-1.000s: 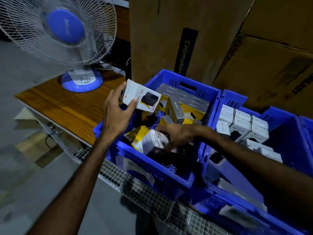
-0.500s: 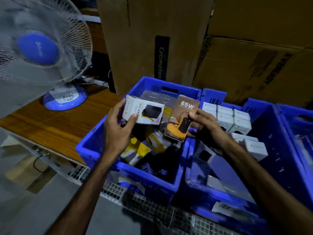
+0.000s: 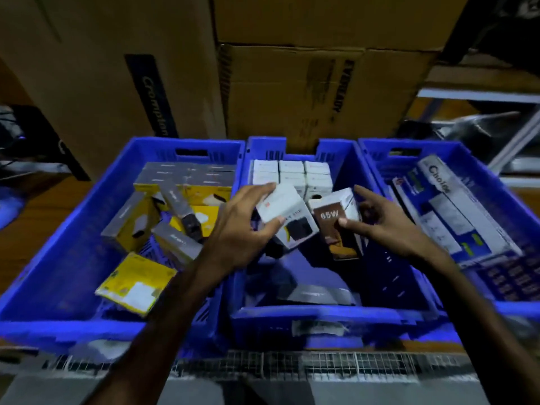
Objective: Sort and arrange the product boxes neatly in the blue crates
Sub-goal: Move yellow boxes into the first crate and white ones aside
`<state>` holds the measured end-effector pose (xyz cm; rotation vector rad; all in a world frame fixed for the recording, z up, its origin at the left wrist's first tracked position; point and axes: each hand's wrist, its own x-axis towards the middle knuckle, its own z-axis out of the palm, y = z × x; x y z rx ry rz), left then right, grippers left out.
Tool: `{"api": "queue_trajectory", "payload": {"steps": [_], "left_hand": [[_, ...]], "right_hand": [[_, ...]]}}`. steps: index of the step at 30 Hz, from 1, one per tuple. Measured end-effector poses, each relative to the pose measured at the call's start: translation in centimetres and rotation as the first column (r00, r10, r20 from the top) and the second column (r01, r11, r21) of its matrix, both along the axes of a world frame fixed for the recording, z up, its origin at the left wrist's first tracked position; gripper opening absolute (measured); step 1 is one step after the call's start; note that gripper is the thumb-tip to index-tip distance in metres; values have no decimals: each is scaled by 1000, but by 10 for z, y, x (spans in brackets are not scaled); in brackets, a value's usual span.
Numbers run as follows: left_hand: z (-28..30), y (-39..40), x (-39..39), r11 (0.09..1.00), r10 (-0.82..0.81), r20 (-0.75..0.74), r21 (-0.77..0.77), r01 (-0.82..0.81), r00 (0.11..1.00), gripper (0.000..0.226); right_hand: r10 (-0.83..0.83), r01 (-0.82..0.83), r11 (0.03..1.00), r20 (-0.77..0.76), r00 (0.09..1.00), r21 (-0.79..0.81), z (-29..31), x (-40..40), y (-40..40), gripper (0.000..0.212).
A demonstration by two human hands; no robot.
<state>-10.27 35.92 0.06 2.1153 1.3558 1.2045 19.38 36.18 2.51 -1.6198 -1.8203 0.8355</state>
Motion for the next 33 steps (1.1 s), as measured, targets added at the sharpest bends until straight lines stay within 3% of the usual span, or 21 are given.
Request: {"api": "queue_trajectory", "payload": {"steps": [3,6,10,16,21,24,26,28,33], "left_hand": [[-15,21,33,985,-144,-86,-111,134,986,52],[-29,43,57,979,-163,-115,-141,147,980,50],[-34,58,70,999,-23,-151,-41,17,988,50],[-30,30,59,998,16,-116,-63,-24,993,33],[-20,-16,36,994,75,-53,-77,-79,996,38],[-17,-42,25,979,180,-33,-93,-182,983,36],[-15,-58,22,972,210,-31,-99,-212,977,32],[-14,-72,22,964,248,-18,-92,-249,969,30],[-16,-97,30,922,385,43,-66,-382,922,25]], "right_hand": [[-116,100,992,237,965,78,-21,14,1,82],[-112,90,990,215,970,109,-30,16,-9,64],[47,-70,992,203,978,106,-30,20,-20,45],[195,-208,974,137,971,87,-27,36,-27,37],[344,-355,934,163,925,41,-31,38,-26,35],[489,-502,864,313,814,-44,-36,24,-17,49],[622,-603,773,431,654,-199,-39,6,-8,60],[726,-671,676,433,535,-304,-44,-13,-1,67],[805,-736,553,479,350,-390,-65,-38,17,56]]}}
